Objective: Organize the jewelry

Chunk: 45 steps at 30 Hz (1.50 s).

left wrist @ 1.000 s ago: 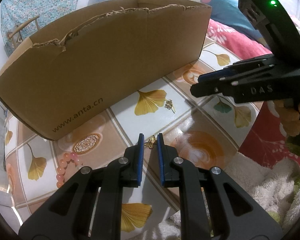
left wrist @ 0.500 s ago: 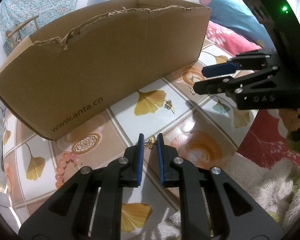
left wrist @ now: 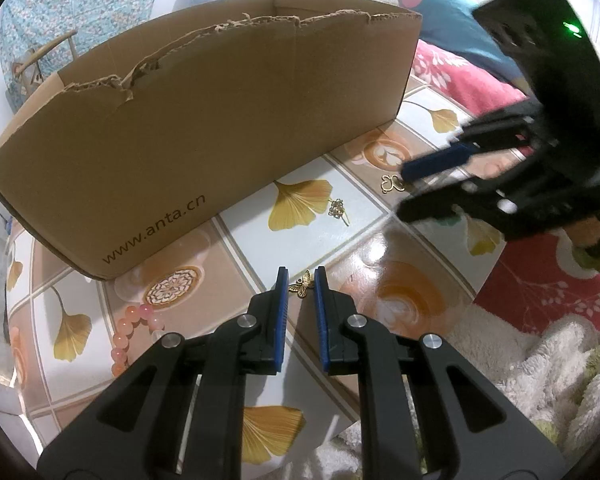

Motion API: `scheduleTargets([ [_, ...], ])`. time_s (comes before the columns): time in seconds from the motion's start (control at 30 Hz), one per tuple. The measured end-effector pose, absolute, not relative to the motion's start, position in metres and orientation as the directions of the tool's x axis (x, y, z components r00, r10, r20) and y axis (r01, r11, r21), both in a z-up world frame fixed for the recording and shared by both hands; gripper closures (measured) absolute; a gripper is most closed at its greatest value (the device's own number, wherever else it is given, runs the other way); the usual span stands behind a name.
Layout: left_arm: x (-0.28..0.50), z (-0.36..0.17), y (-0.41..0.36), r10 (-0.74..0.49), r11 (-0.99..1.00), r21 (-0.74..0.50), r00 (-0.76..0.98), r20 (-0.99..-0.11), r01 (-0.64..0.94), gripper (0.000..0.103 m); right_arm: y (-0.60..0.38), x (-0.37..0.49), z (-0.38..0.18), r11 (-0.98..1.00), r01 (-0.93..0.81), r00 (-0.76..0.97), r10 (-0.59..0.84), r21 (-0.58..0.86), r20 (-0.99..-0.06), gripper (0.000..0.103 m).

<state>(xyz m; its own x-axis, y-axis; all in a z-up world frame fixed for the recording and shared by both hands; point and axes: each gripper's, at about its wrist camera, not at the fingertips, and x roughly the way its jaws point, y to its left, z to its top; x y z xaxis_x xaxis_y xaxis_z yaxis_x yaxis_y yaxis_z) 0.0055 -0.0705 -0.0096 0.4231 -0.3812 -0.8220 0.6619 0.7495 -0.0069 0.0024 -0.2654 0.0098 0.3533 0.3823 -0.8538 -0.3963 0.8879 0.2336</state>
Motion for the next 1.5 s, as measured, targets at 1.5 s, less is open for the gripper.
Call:
scheduleTargets([
  [1.5,0.004,-0.012,-0.077,-0.374,0.736,0.012,0.421,-0.827,0.677,0.091,-0.258,0.007,0.008,0.882,-0.461,0.442,0.322,0.096,-0.837,0.071],
])
